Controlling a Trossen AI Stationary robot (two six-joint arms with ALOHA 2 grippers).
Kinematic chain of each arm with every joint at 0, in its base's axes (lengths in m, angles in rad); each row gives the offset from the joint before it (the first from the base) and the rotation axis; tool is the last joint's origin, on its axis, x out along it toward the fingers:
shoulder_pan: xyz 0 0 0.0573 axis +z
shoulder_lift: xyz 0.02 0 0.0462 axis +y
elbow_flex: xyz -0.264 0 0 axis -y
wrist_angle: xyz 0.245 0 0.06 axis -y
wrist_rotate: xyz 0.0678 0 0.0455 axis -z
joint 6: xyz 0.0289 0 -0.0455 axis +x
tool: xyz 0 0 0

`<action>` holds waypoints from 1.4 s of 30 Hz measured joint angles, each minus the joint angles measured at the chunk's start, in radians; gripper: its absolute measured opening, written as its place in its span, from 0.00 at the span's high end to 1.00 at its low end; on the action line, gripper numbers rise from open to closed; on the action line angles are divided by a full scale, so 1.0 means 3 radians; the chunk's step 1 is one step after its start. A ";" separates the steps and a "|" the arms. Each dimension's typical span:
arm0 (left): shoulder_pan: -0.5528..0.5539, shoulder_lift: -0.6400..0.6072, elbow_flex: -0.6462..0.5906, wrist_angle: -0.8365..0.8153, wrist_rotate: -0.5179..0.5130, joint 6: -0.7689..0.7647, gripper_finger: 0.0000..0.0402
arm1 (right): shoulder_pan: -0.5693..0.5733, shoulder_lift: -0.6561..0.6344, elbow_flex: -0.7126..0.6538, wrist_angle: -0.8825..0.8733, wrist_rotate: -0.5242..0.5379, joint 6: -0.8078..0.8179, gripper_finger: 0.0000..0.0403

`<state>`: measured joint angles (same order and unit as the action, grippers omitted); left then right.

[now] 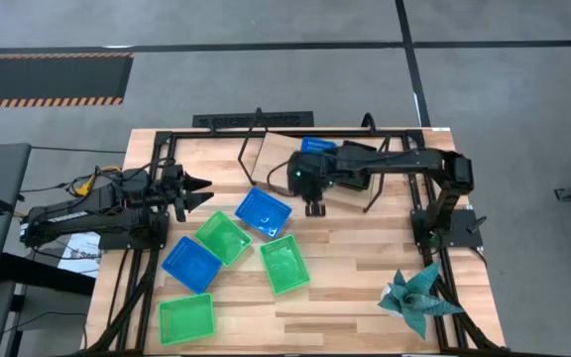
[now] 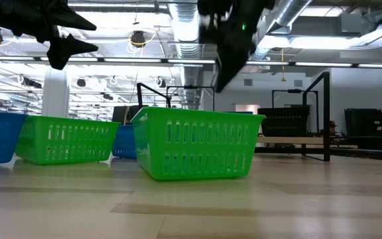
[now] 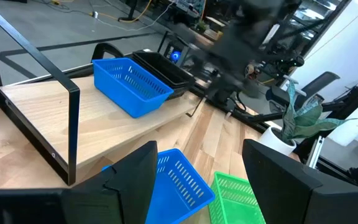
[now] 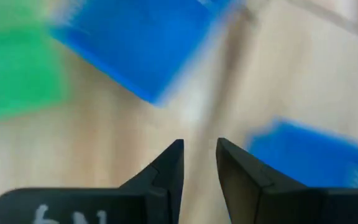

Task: Stack baskets on shelf by color
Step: Stack the top blue bin on top of the blue bin on the shelf

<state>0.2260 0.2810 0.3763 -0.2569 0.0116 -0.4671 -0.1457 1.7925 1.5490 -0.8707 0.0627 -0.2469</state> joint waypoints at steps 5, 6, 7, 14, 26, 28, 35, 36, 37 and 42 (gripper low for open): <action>0.0000 0.0000 0.0000 0.0000 0.0000 0.0000 0.43 | 0.0294 -0.0006 0.0000 0.0285 -0.0296 -0.0530 0.71; -0.0001 0.0000 0.0000 0.0001 0.0000 0.0000 0.43 | 0.0356 0.0021 0.0001 0.0341 -0.0297 -0.0668 0.70; 0.0000 0.0000 0.0000 0.0001 0.0000 0.0000 0.43 | 0.0419 0.0057 0.0008 0.0408 -0.0297 -0.0792 0.70; -0.0001 0.0001 0.0000 0.0004 0.0000 0.0001 0.43 | 0.0666 0.0299 0.0000 0.0570 -0.0210 -0.1224 0.65; 0.0000 0.0001 0.0000 0.0000 0.0000 0.0001 0.43 | 0.0514 0.0574 0.0004 0.0734 -0.0111 -0.1410 0.60; 0.0000 0.0001 0.0000 0.0000 0.0000 0.0001 0.43 | 0.0496 0.0602 -0.0003 0.0698 -0.0113 -0.1434 0.60; 0.0000 0.0003 0.0000 -0.0013 0.0000 0.0030 0.43 | 0.0477 0.0760 0.0002 0.0755 -0.0120 -0.1447 0.58; -0.0001 0.0001 0.0000 -0.0012 -0.0001 0.0037 0.43 | 0.0472 0.0764 -0.0006 0.0732 -0.0126 -0.1450 0.58; 0.0000 0.0001 0.0000 -0.0014 -0.0001 0.0037 0.43 | 0.0467 0.0765 -0.0006 0.0704 -0.0120 -0.1451 0.58; 0.0000 0.0001 0.0000 -0.0030 -0.0001 0.0036 0.43 | 0.0435 0.0818 -0.0003 0.0726 -0.0118 -0.1450 0.60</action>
<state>0.2259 0.2813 0.3763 -0.2660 0.0113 -0.4564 -0.0151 2.0378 1.5480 -0.6530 0.0274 -0.6819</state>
